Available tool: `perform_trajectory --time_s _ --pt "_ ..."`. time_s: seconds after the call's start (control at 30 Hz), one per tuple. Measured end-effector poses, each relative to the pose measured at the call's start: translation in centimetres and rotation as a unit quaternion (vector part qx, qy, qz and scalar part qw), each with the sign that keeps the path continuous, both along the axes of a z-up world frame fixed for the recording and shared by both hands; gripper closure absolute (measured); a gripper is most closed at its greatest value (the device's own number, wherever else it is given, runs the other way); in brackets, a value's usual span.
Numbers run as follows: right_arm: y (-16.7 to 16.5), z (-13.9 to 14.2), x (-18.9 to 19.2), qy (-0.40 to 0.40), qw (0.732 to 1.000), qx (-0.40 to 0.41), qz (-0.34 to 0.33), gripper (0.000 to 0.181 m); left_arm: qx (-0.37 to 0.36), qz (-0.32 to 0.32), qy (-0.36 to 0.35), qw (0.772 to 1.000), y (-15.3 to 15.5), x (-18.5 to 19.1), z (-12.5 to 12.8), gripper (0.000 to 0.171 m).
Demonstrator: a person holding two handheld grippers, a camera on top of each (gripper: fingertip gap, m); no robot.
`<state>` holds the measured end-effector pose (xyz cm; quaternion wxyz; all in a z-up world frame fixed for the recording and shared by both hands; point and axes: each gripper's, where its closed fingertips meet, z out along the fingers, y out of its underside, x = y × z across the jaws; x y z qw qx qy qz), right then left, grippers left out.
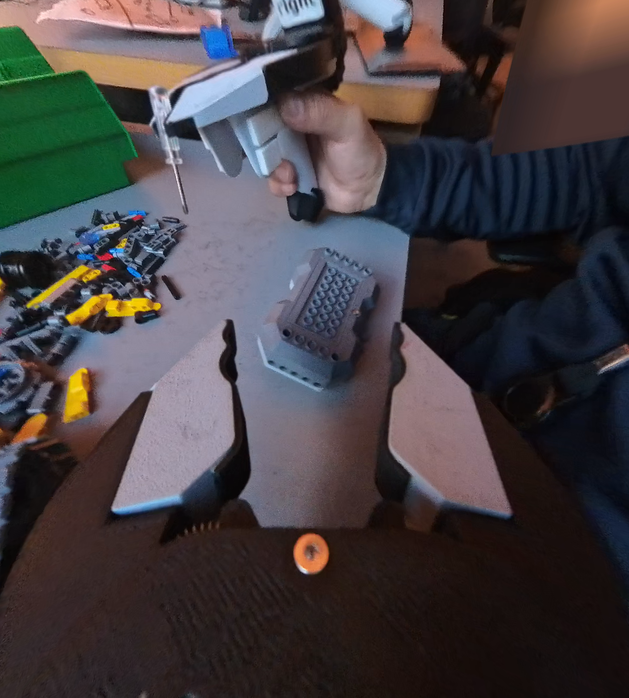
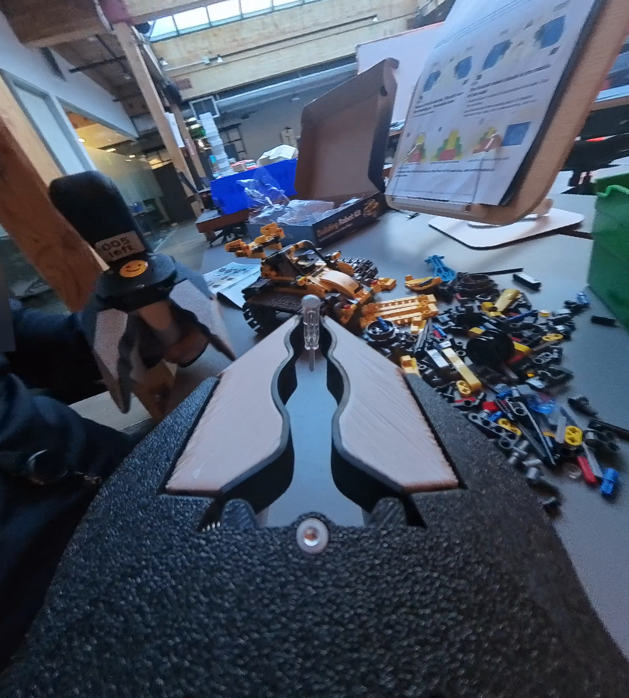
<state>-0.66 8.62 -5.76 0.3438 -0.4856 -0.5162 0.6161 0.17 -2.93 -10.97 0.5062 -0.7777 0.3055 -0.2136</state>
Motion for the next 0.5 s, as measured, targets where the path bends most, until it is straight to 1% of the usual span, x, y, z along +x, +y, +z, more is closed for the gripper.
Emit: perform_trajectory --time_s 0.07,0.1,0.27,0.37,0.43,0.5 --pt "-0.6 -0.4 -0.1 -0.009 1.000 0.004 0.011 0.174 -0.005 -0.023 0.043 0.999 0.7 0.2 -0.8 0.087" --pt "-0.9 -0.6 -0.2 -0.016 1.000 0.008 0.016 0.174 -0.002 -0.034 0.058 0.998 1.0 0.3 -1.2 0.087" --pt "-1.6 -1.7 -0.4 -0.040 0.998 0.054 0.010 0.174 -0.006 -0.084 0.084 0.993 1.5 1.5 -2.4 0.091" --pt "-1.8 -2.0 -0.4 -0.047 0.997 0.066 0.008 0.173 -0.029 -0.090 0.104 0.990 1.4 1.7 -3.9 0.094" --pt "-1.8 -2.2 -0.5 -0.050 0.996 0.069 0.003 0.173 -0.028 -0.085 0.110 0.990 1.5 1.6 -4.1 0.105" --pt "-1.9 -2.3 -0.5 -0.054 0.996 0.073 0.002 0.173 -0.038 -0.086 0.102 0.990 1.5 1.6 -4.1 0.105"
